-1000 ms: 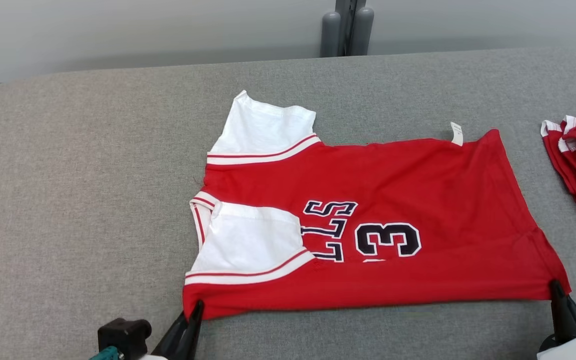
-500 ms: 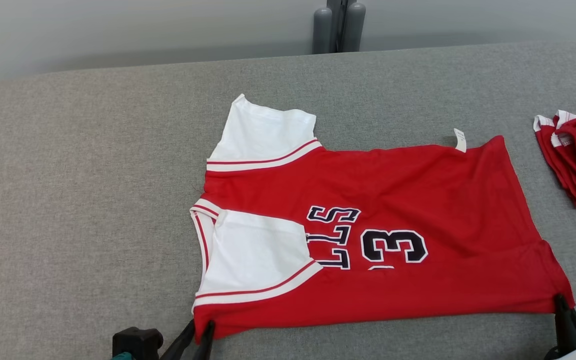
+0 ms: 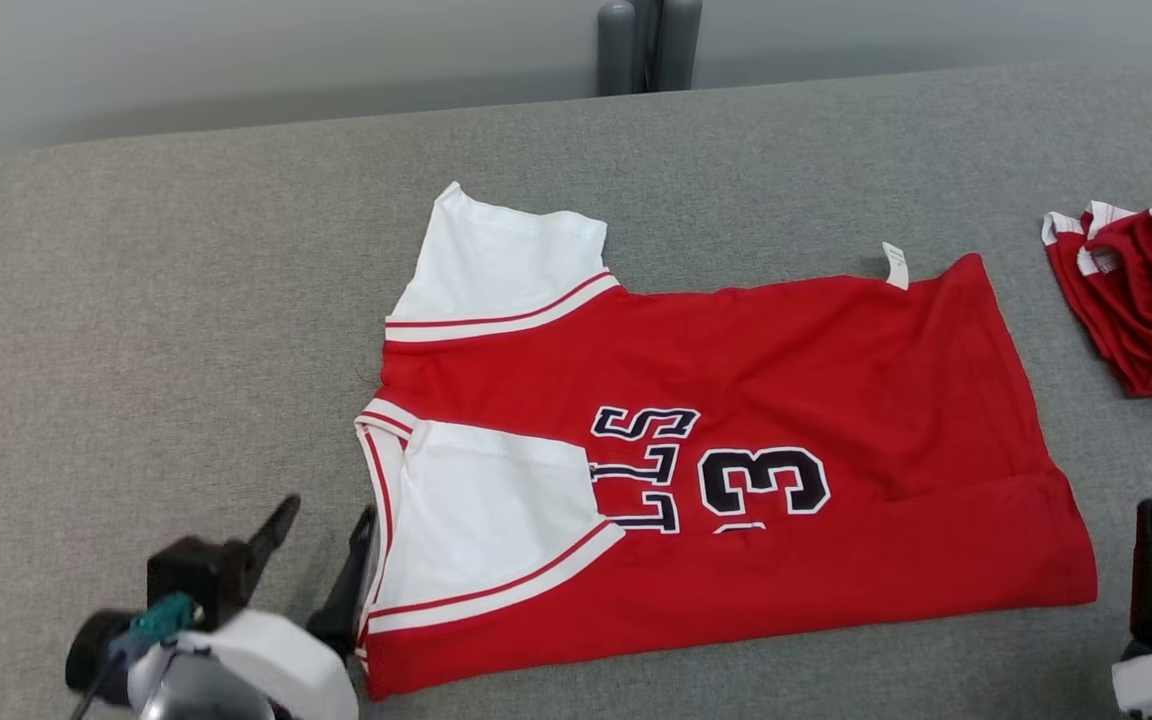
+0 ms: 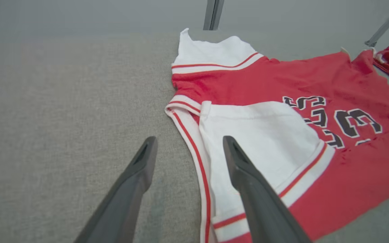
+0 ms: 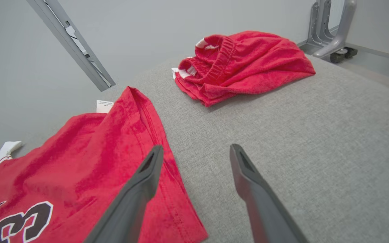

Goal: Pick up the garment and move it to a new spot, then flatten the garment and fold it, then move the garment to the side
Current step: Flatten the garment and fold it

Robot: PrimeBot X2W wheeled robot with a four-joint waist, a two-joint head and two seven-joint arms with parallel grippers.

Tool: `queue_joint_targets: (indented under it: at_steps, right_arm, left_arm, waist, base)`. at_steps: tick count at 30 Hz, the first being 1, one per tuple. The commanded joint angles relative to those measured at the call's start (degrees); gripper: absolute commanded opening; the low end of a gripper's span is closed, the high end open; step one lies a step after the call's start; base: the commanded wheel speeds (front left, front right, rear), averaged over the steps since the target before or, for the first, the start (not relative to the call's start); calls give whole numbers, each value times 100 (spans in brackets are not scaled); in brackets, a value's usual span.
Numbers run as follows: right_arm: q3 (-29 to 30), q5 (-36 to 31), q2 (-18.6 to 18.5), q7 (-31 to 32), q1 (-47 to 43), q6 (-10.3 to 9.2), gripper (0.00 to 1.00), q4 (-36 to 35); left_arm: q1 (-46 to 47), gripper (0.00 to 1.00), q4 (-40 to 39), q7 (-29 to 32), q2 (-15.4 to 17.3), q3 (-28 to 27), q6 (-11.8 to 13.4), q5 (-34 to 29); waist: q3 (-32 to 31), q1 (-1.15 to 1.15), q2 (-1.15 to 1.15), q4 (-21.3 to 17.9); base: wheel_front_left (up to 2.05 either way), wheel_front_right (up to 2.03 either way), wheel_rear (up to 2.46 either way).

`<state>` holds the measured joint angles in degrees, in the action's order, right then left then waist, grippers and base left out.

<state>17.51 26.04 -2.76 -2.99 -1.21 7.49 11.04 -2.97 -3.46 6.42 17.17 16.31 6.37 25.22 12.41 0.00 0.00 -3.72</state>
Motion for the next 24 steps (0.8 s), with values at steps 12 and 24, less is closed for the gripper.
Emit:
queue_joint_targets:
  at_steps: [12,24]
  right_arm:
    - [-839,-610,-31,329,1060,0,100,-494]
    - [-1844,-527,-77,174,2056,0,100,-292]
  left_arm:
    - [3413,100,1819,384,67,241,-411,-685]
    - [5488,100,4137,723,-168,412,-371,-948]
  waist:
    - [740,0,0,-434]
    - [1608,0,0,-1038]
  base:
    - [0,0,0]
    - [0,0,0]
